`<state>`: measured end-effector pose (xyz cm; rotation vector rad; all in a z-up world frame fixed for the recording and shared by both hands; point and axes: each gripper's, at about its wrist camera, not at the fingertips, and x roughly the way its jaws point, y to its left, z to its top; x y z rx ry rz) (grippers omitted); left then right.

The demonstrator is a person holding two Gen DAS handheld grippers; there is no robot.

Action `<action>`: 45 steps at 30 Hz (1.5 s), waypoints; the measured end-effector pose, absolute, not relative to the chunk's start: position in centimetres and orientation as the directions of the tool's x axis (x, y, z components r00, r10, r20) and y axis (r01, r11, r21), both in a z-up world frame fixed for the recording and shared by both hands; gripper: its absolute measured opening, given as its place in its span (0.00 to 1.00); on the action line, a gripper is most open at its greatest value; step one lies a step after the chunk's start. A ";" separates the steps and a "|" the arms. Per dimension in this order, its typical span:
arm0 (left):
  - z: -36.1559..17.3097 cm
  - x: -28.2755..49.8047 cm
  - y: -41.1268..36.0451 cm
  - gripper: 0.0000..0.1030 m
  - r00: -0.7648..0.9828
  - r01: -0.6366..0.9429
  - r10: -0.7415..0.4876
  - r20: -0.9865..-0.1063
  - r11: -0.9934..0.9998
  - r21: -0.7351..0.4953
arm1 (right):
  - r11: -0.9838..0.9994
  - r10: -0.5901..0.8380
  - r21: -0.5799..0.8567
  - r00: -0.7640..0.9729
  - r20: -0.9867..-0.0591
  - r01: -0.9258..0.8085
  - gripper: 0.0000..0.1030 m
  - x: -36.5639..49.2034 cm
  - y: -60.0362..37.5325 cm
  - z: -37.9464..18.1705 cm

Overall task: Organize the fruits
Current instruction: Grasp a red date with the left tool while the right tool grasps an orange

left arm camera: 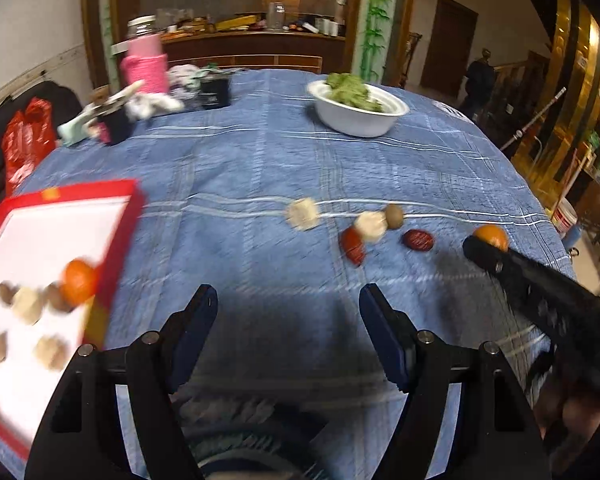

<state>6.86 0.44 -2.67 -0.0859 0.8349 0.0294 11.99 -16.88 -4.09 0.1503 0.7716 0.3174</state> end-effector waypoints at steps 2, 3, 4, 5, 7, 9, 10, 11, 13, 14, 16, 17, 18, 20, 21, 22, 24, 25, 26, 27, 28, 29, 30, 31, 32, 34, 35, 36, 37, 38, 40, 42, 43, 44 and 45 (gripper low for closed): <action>-2.9 8.1 -0.8 0.71 0.669 -0.040 -0.021 -0.743 0.997 -0.064 | 0.937 0.348 0.258 0.671 -0.655 -0.234 0.32 12.0 -17.0 -4.1; -2.9 8.6 -1.4 0.71 0.670 -0.033 -0.023 -0.742 0.998 -0.061 | 0.936 0.352 0.265 0.669 -0.654 -0.234 0.32 12.1 -17.2 -4.2; -3.0 9.1 -1.8 0.71 0.672 -0.030 -0.023 -0.740 0.998 -0.058 | 0.933 0.358 0.275 0.667 -0.653 -0.231 0.32 12.2 -17.4 -4.2; -3.1 9.4 -2.2 0.71 0.673 -0.028 -0.023 -0.739 0.998 -0.056 | 0.931 0.362 0.287 0.668 -0.651 -0.226 0.32 12.3 -17.6 -4.2; -3.5 10.4 -2.8 0.70 0.667 -0.031 -0.020 -0.745 0.998 -0.056 | 0.927 0.368 0.306 0.671 -0.643 -0.215 0.32 12.4 -18.0 -4.1; -4.1 11.1 -3.1 0.66 0.655 -0.032 -0.019 -0.756 0.998 -0.052 | 0.923 0.375 0.322 0.674 -0.637 -0.209 0.32 12.3 -18.4 -4.1; -4.3 11.3 -3.0 0.60 0.651 -0.040 -0.010 -0.759 0.998 -0.048 | 0.922 0.377 0.329 0.675 -0.634 -0.207 0.32 12.3 -18.5 -4.0; -4.6 11.5 -2.9 0.56 0.647 -0.048 -0.003 -0.762 0.998 -0.044 | 0.919 0.382 0.336 0.676 -0.630 -0.206 0.32 12.3 -18.6 -3.9; -5.4 12.1 -2.7 0.40 0.625 -0.064 0.010 -0.781 0.997 -0.038 | 0.916 0.389 0.344 0.675 -0.627 -0.208 0.32 12.3 -18.7 -3.9; -5.5 12.3 -2.6 0.37 0.626 -0.065 0.011 -0.779 0.997 -0.038 | 0.915 0.392 0.345 0.674 -0.627 -0.211 0.32 12.3 -18.6 -3.9; -5.3 12.3 -2.9 0.11 0.629 -0.042 0.007 -0.777 0.999 -0.025 | 0.913 0.397 0.348 0.672 -0.626 -0.215 0.32 12.2 -18.5 -3.9; -5.3 12.2 -3.0 0.12 0.631 -0.037 0.009 -0.776 0.999 -0.018 | 0.912 0.398 0.349 0.672 -0.625 -0.216 0.32 12.2 -18.6 -3.8; -5.2 12.0 -3.0 0.12 0.631 -0.039 0.011 -0.776 0.999 -0.018 | 0.912 0.398 0.350 0.672 -0.624 -0.216 0.32 12.2 -18.6 -3.8; -5.2 11.6 -2.8 0.11 0.632 -0.039 0.001 -0.775 0.999 -0.030 | 0.911 0.400 0.352 0.672 -0.623 -0.216 0.32 12.2 -18.6 -3.8; -5.2 11.3 -2.7 0.11 0.632 -0.039 -0.004 -0.775 0.999 -0.037 | 0.910 0.401 0.353 0.672 -0.623 -0.216 0.32 12.2 -18.6 -3.8; -5.1 10.9 -2.4 0.11 0.631 -0.040 -0.014 -0.776 0.998 -0.050 | 0.910 0.401 0.353 0.672 -0.622 -0.217 0.32 12.2 -18.6 -3.8; -4.8 10.0 -1.9 0.11 0.634 -0.044 -0.026 -0.773 0.997 -0.070 | 0.911 0.401 0.351 0.676 -0.619 -0.219 0.32 12.1 -18.6 -3.7; -4.6 9.5 -1.7 0.11 0.637 -0.046 -0.031 -0.770 0.996 -0.078 | 0.910 0.402 0.352 0.676 -0.618 -0.220 0.32 12.0 -18.6 -3.7; -4.6 9.1 -1.5 0.11 0.639 -0.046 -0.037 -0.768 0.995 -0.086 | 0.909 0.403 0.352 0.676 -0.617 -0.222 0.32 12.0 -18.6 -3.7; -4.4 8.5 -1.3 0.11 0.641 -0.046 -0.044 -0.766 0.994 -0.095 | 0.910 0.403 0.351 0.676 -0.617 -0.223 0.32 12.0 -18.5 -3.7; -4.3 7.9 -1.1 0.11 0.643 -0.048 -0.046 -0.765 0.994 -0.099 | 0.910 0.404 0.349 0.676 -0.616 -0.225 0.32 12.0 -18.5 -3.7; -4.2 7.3 -0.9 0.11 0.646 -0.048 -0.050 -0.762 0.993 -0.106 | 0.910 0.404 0.348 0.677 -0.616 -0.227 0.32 11.9 -18.5 -3.6; -4.2 7.0 -0.8 0.11 0.647 -0.049 -0.051 -0.760 0.993 -0.108 | 0.910 0.405 0.347 0.677 -0.615 -0.229 0.32 11.9 -18.4 -3.6; -4.2 6.5 -0.7 0.11 0.650 -0.048 -0.050 -0.758 0.993 -0.106 | 0.910 0.405 0.345 0.677 -0.614 -0.232 0.32 11.9 -18.4 -3.6; -4.1 6.1 -0.7 0.11 0.654 -0.047 -0.048 -0.755 0.993 -0.104 | 0.909 0.407 0.343 0.676 -0.614 -0.235 0.32 11.8 -18.3 -3.6; -4.1 5.5 -0.7 0.11 0.665 -0.047 -0.032 -0.747 0.995 -0.085 | 0.909 0.409 0.339 0.676 -0.613 -0.243 0.32 11.7 -18.1 -3.5; -4.1 5.3 -0.7 0.11 0.667 -0.049 -0.025 -0.745 0.996 -0.078 | 0.909 0.410 0.336 0.677 -0.612 -0.247 0.32 11.7 -18.1 -3.5; -4.1 5.3 -0.6 0.11 0.669 -0.053 -0.020 -0.743 0.996 -0.075 | 0.909 0.410 0.333 0.678 -0.610 -0.250 0.32 11.6 -18.0 -3.4; -4.1 5.1 -0.6 0.11 0.675 -0.058 -0.008 -0.737 0.996 -0.065 | 0.909 0.411 0.329 0.679 -0.609 -0.255 0.32 11.6 -17.9 -3.4; -4.1 5.0 -0.5 0.12 0.678 -0.062 -0.003 -0.735 0.996 -0.060 | 0.909 0.411 0.324 0.679 -0.608 -0.261 0.32 11.5 -17.8 -3.4; -4.0 4.9 -0.3 0.12 0.686 -0.075 0.010 -0.727 0.996 -0.057 | 0.911 0.410 0.314 0.679 -0.609 -0.268 0.32 11.4 -17.6 -3.4; -4.1 4.8 -0.2 0.12 0.688 -0.085 0.022 -0.725 0.995 -0.050 | 0.913 0.407 0.303 0.679 -0.611 -0.274 0.32 11.4 -17.3 -3.3; -4.1 4.8 0.0 0.12 0.686 -0.092 0.024 -0.728 0.994 -0.054 | 0.913 0.406 0.298 0.680 -0.611 -0.277 0.32 11.3 -17.2 -3.4; -4.2 4.8 0.0 0.12 0.686 -0.093 0.026 -0.727 0.994 -0.053 | 0.914 0.404 0.293 0.680 -0.612 -0.280 0.32 11.3 -17.1 -3.4; -4.2 4.7 0.1 0.12 0.686 -0.094 0.026 -0.727 0.994 -0.054 | 0.915 0.402 0.287 0.680 -0.613 -0.283 0.32 11.3 -17.0 -3.4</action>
